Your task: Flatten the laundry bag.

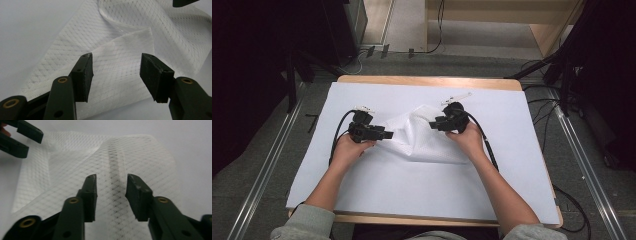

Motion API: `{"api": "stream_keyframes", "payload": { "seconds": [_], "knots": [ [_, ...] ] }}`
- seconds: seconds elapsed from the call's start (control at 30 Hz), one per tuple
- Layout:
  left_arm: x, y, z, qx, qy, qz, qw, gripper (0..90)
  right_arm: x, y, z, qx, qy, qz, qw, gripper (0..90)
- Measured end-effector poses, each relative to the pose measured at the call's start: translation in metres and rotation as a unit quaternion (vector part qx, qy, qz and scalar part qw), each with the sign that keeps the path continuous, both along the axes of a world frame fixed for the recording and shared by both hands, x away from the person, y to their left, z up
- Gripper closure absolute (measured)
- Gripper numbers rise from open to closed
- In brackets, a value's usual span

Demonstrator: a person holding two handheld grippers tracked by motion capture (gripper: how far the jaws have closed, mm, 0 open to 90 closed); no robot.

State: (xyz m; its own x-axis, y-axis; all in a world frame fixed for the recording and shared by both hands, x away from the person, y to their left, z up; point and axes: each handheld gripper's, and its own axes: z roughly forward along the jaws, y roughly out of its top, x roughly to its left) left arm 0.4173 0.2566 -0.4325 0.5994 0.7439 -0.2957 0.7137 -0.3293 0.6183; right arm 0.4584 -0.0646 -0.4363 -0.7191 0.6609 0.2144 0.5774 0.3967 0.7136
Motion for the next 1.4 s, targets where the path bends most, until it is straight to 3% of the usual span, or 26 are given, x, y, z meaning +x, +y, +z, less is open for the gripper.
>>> {"api": "stream_keyframes", "payload": {
  "seconds": [0.17, 0.2, 0.3, 0.37, 0.43, 0.53, 0.7, 0.8, 0.93, 1.07, 1.17, 1.4],
  "knots": [
    [0.000, 0.000, 0.000, 0.000, 0.000, -0.001, 1.0000, 44.8, 0.014, 0.006, -0.005, -0.012, -0.003, -0.014, 0.9998, 49.5],
    [0.000, 0.000, 0.000, -0.002, 0.000, 0.000, 1.0000, 44.7, 0.024, 0.006, -0.007, -0.027, -0.003, -0.028, 0.9992, 48.1],
    [0.000, 0.000, 0.000, -0.002, 0.000, -0.001, 1.0000, 44.8, 0.036, 0.002, -0.009, -0.027, -0.013, -0.048, 0.9984, 47.8],
    [0.000, 0.000, 0.000, -0.003, 0.000, 0.000, 1.0000, 44.8, 0.046, -0.003, -0.012, -0.025, 0.005, -0.060, 0.9979, 47.8],
    [0.000, 0.001, 0.000, -0.004, 0.000, 0.000, 1.0000, 44.8, 0.054, -0.006, -0.018, -0.039, 0.026, -0.062, 0.9970, 48.4],
    [0.001, 0.001, 0.000, -0.005, -0.001, 0.002, 1.0000, 44.8, 0.057, -0.002, -0.026, -0.062, 0.032, -0.060, 0.9957, 49.7],
    [0.001, 0.002, 0.000, -0.006, 0.000, 0.004, 1.0000, 44.8, 0.051, 0.005, -0.026, -0.100, -0.002, -0.065, 0.9928, 61.2],
    [0.001, 0.002, 0.001, -0.006, -0.001, 0.004, 1.0000, 44.8, 0.050, 0.004, -0.027, -0.099, -0.005, -0.075, 0.9923, 71.9],
    [0.001, 0.002, 0.000, -0.004, 0.000, 0.004, 1.0000, 44.8, 0.047, 0.003, -0.028, -0.084, 0.002, -0.071, 0.9939, 90.0],
    [0.001, 0.003, 0.000, -0.006, 0.000, 0.006, 1.0000, 44.9, 0.048, 0.003, -0.028, -0.077, 0.011, -0.072, 0.9944, 90.0],
    [0.001, 0.005, 0.001, -0.008, 0.000, 0.010, 0.9999, 44.9, 0.050, 0.000, -0.026, -0.059, 0.039, -0.064, 0.9954, 90.0],
    [0.001, 0.017, 0.005, -0.009, -0.001, 0.020, 0.9998, 45.0, 0.032, -0.005, 0.013, -0.022, 0.011, -0.035, 0.9991, 90.0]
  ]
}}
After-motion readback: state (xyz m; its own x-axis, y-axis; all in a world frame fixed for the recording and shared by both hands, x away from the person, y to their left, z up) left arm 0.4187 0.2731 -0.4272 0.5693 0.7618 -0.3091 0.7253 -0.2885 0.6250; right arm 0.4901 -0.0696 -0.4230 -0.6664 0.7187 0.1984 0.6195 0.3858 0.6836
